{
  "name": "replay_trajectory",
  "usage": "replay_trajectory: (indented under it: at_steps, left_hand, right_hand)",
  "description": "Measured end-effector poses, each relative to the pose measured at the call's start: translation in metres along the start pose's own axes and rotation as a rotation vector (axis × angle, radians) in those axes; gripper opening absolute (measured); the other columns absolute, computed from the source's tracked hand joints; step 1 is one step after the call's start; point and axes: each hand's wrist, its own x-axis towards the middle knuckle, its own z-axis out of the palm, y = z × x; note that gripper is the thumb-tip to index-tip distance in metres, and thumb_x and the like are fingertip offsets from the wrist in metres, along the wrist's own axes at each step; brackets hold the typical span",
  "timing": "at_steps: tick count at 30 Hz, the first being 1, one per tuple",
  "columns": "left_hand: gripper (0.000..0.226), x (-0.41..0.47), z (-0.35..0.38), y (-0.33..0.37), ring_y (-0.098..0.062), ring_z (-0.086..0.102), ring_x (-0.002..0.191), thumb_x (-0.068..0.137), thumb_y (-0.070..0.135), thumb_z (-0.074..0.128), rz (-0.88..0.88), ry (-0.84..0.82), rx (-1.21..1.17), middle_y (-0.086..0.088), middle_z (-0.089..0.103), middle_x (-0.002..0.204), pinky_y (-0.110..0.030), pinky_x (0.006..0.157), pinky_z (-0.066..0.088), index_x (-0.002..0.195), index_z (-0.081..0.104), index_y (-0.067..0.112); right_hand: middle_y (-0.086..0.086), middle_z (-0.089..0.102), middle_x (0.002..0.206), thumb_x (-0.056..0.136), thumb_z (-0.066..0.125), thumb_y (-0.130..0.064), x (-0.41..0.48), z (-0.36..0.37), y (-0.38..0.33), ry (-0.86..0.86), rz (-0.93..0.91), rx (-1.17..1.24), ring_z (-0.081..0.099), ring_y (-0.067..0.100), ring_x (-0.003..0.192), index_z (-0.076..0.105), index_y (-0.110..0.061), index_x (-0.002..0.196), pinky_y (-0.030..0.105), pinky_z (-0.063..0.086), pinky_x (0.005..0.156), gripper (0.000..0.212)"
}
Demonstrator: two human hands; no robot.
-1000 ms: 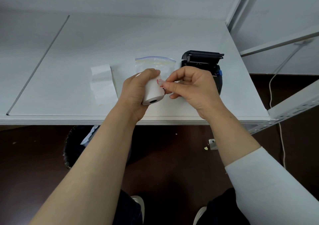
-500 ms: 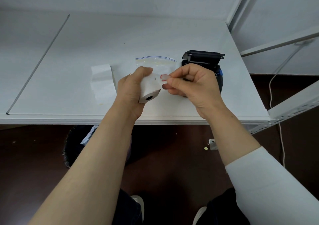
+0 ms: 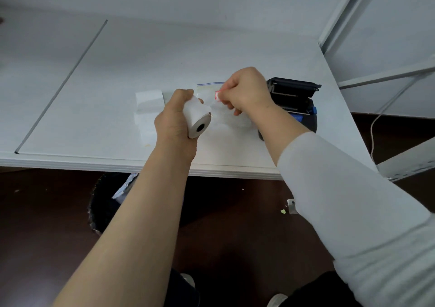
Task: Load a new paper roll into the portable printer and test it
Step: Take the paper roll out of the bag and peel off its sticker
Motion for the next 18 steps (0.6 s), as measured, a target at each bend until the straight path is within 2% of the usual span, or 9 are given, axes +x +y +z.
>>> replay_trajectory:
  at_steps: [2,5,9,11,14,16,18]
  left_hand:
    - [0.009,0.002,-0.002,0.001,-0.026,0.058,0.071,0.079,0.013,0.062,-0.005,0.012,0.001,-0.011,0.061,0.076,-0.034,0.07,0.048,0.073,0.056,0.011]
    - [0.01,0.005,-0.003,0.002,-0.026,0.058,0.073,0.077,0.012,0.063,-0.016,0.01,-0.006,-0.009,0.061,0.069,-0.036,0.072,0.046,0.069,0.057,0.01]
    - [0.011,0.005,-0.003,0.002,-0.025,0.06,0.069,0.075,0.012,0.065,-0.033,0.002,-0.003,-0.002,0.062,0.048,-0.037,0.072,0.046,0.066,0.059,0.01]
    - [0.014,0.003,-0.003,0.002,-0.025,0.06,0.069,0.075,0.011,0.065,-0.032,-0.012,0.003,-0.004,0.063,0.053,-0.037,0.072,0.046,0.062,0.06,0.011]
    - [0.016,-0.001,-0.002,0.002,-0.024,0.06,0.068,0.076,0.012,0.064,-0.018,-0.046,0.014,-0.008,0.064,0.066,-0.037,0.073,0.046,0.06,0.061,0.013]
    - [0.016,-0.003,-0.001,0.002,-0.021,0.062,0.067,0.077,0.012,0.063,-0.002,-0.072,0.032,-0.001,0.066,0.056,-0.037,0.073,0.047,0.062,0.063,0.013]
    - [0.026,-0.006,0.0,0.002,-0.019,0.061,0.063,0.078,0.011,0.063,0.008,-0.097,0.066,0.001,0.065,0.052,-0.035,0.071,0.049,0.053,0.067,0.014]
  right_hand:
    - [0.014,0.072,0.073,0.071,0.072,-0.012,0.013,0.015,0.004,-0.06,0.05,-0.19,0.066,0.028,0.063,0.073,-0.003,0.081,0.039,0.06,0.068,0.013]
    - [0.009,0.07,0.086,0.072,0.07,-0.012,0.021,0.036,0.016,-0.058,0.059,-0.402,0.068,0.029,0.084,0.071,-0.012,0.089,0.028,0.052,0.071,0.017]
    - [0.007,0.069,0.104,0.078,0.06,-0.008,0.021,0.046,0.023,-0.028,0.03,-0.484,0.063,0.028,0.097,0.069,-0.013,0.095,0.025,0.045,0.074,0.02]
    - [0.009,0.065,0.111,0.08,0.059,-0.008,0.018,0.044,0.018,-0.038,0.002,-0.536,0.06,0.03,0.102,0.064,-0.011,0.101,0.026,0.042,0.074,0.022]
    - [0.012,0.055,0.124,0.083,0.062,-0.015,0.005,0.033,0.012,-0.049,-0.028,-0.526,0.054,0.03,0.113,0.057,-0.012,0.116,0.03,0.043,0.083,0.034]
    - [0.012,0.06,0.114,0.085,0.059,-0.014,-0.007,0.02,0.009,0.024,-0.088,-0.403,0.057,0.027,0.104,0.06,-0.01,0.111,0.03,0.043,0.082,0.026]
    - [0.004,0.064,0.085,0.086,0.055,-0.009,-0.025,0.004,0.005,0.109,-0.111,-0.148,0.058,0.019,0.071,0.066,-0.008,0.097,0.028,0.046,0.068,0.016]
